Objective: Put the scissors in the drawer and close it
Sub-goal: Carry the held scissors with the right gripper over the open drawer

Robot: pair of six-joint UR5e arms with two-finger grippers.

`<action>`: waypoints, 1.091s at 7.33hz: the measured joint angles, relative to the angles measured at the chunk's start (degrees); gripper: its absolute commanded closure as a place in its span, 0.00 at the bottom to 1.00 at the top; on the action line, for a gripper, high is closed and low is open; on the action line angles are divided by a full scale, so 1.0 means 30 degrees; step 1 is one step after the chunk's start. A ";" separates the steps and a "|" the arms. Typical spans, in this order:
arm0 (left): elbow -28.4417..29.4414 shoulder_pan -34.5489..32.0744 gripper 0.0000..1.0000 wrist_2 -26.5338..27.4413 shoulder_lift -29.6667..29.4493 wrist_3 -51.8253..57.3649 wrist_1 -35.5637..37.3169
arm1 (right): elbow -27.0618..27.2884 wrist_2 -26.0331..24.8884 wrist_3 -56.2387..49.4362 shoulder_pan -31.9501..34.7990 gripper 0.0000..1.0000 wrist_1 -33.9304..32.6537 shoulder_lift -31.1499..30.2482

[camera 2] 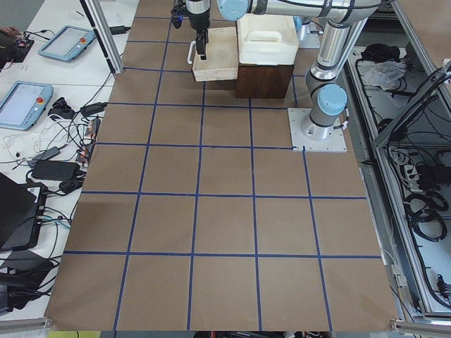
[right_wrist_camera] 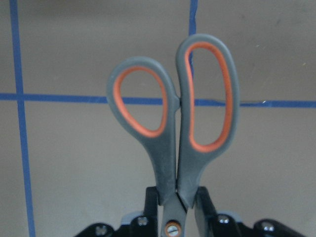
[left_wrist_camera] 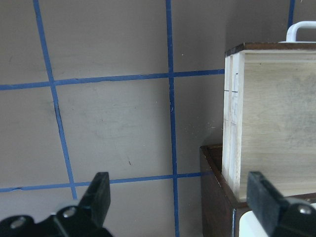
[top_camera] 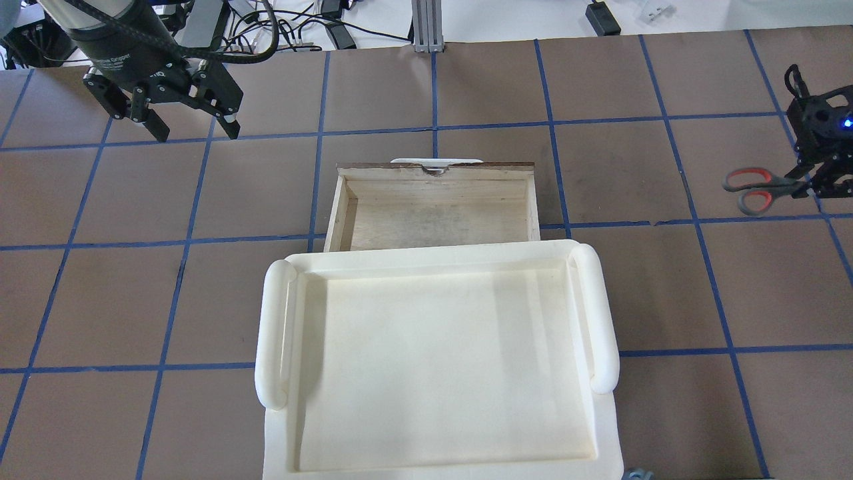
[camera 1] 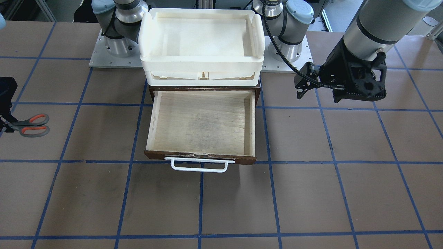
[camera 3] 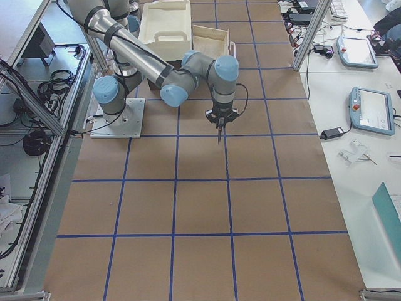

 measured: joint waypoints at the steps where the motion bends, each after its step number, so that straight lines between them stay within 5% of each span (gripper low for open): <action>1: 0.0000 -0.0010 0.00 0.0000 -0.0004 0.0000 0.0000 | -0.1378 -0.0084 0.1693 0.1500 0.99 0.1576 -0.0070; 4: 0.0000 -0.0007 0.00 0.0012 0.0008 -0.0001 0.0000 | -0.3160 -0.0206 0.6897 0.6098 0.98 0.3857 -0.0060; 8: -0.0007 -0.0001 0.00 0.0048 0.0023 0.0027 0.0000 | -0.3566 0.0708 1.4312 1.1472 0.96 0.3859 0.0511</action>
